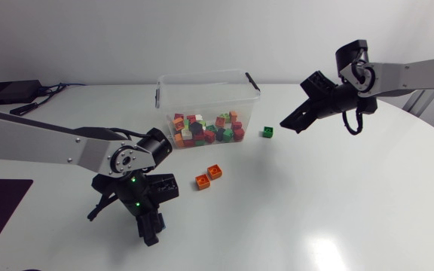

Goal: Place the duplo bricks in the container

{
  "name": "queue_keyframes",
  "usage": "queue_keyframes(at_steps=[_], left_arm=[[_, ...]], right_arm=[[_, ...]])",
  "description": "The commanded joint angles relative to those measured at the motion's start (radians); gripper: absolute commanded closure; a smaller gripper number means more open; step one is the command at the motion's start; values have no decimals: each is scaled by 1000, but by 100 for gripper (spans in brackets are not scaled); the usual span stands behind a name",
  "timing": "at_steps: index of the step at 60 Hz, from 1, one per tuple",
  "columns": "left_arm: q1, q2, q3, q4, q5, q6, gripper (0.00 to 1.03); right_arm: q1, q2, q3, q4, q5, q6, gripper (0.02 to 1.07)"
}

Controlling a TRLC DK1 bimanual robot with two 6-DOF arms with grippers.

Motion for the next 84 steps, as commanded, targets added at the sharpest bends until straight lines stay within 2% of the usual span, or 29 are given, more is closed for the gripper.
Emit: queue_keyframes(at_steps=[1, 13, 25, 36, 59, 66, 70, 73, 75, 84], left_arm=[[-4, -43, -22, -28, -7, -21, 63], [13, -107, 40, -94, -7, -18, 63], [13, -145, 90, -115, -10, -30, 63], [13, -179, 152, -120, -27, -45, 63], [-2, -234, 284, -75, -34, -79, 62], [10, -248, 330, -42, -34, -99, 62], [30, -251, 350, 1, -34, -114, 62], [51, -251, 367, 38, -33, -130, 62], [65, -251, 377, 63, -33, -140, 62], [122, -205, 437, 144, -17, -166, 62]], right_arm=[[-8, 65, 39, -15, -25, -58, 7], [-6, 183, 140, -41, -62, -120, 7], [-8, 336, 278, -89, -85, -191, 7], [-9, 451, 402, -121, -94, -226, 7], [-15, 589, 534, -161, -108, -291, 8], [-12, 611, 554, -170, -120, -300, 25], [-9, 617, 562, -188, -132, -301, 44], [-9, 615, 554, -188, -142, -301, 65], [-9, 609, 545, -185, -143, -300, 75], [-18, 546, 477, -198, -143, -297, 76]])
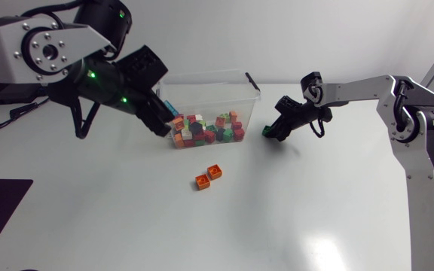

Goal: Place the duplo bricks in the container

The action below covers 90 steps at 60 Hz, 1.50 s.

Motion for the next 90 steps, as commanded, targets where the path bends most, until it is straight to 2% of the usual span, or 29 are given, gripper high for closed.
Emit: queue_keyframes(at_steps=[1, 26, 40, 46, 49, 52, 56, 63, 76, 90], left_arm=[[25, 27, 46, 42, 7, -36, 62], [120, 234, 215, 203, 78, -116, 61], [144, 359, 285, 298, 78, -153, 59], [152, 421, 344, 301, 76, -164, 55], [155, 449, 367, 312, 73, -167, 40], [160, 477, 382, 337, 46, -165, 19], [170, 489, 387, 358, 43, -165, 6], [180, 441, 328, 403, 43, -165, 6], [198, 158, 95, 424, 46, -141, 6], [232, -85, -120, 363, 129, -78, 6]], right_arm=[[-13, -43, -67, -18, -5, -25, 76], [30, -502, -481, 17, 1, 27, 76], [134, -713, -546, -4, 19, 120, 76], [188, -752, -524, -15, 44, 163, 76], [217, -761, -507, -18, 61, 190, 76], [243, -762, -486, -18, 74, 217, 76], [275, -762, -446, -24, 90, 245, 76], [326, -742, -374, -30, 122, 285, 76], [372, -640, -214, -22, 160, 360, 76], [395, -475, -24, -6, 186, 427, 76]])
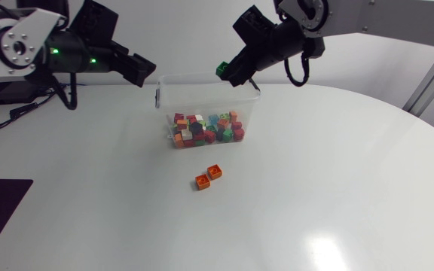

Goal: Place the duplo bricks in the container

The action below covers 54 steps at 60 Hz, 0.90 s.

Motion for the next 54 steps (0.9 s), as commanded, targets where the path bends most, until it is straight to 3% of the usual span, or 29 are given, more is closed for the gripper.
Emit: queue_keyframes(at_steps=[1, 12, 27, 29, 34, 36, 54], left_arm=[[11, -61, -86, -33, 26, 37, 6], [-2, -152, -232, -82, 56, 115, 6], [-89, -124, -381, -93, 56, 224, 6], [-104, -101, -384, -107, 56, 241, 6], [-146, -55, -381, -119, 56, 260, 6], [-158, -35, -376, -119, 56, 266, 6], [-232, 190, -267, -110, 56, 286, 6]], right_arm=[[13, 76, 70, 6, 9, 49, 76], [21, 208, 222, 17, 37, 92, 76], [22, 375, 397, 6, 75, 135, 74], [25, 400, 426, -3, 83, 137, 65], [25, 464, 527, -80, 101, 138, 15], [24, 477, 546, -98, 103, 135, 7], [13, 339, 414, -97, 103, 120, 7]])
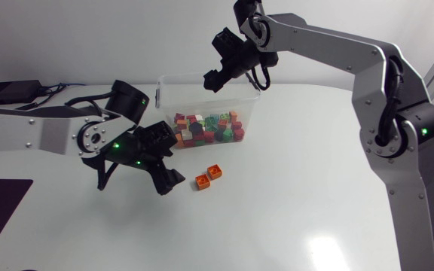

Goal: Place the duplo bricks in the container

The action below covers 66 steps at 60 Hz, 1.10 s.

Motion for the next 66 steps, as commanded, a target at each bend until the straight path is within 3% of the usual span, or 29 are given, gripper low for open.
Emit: queue_keyframes(at_steps=[1, 29, 53, 60, 63, 66], left_arm=[[-16, 64, 58, 2, 14, 30, 6], [-105, 271, 203, -19, 8, 43, 6], [-140, 412, 308, -90, -47, 32, 12], [-137, 452, 334, -114, -50, 29, 24], [-137, 465, 338, -116, -50, 29, 33], [-136, 469, 344, -116, -50, 27, 48]], right_arm=[[-2, -91, -79, 13, 5, 5, 7], [-25, -478, -602, 91, 0, -96, 7], [-77, -622, -869, 95, -57, -203, 7], [-82, -625, -906, 95, -71, -223, 7], [-82, -625, -921, 95, -80, -232, 7], [-82, -621, -937, 103, -80, -234, 7]])
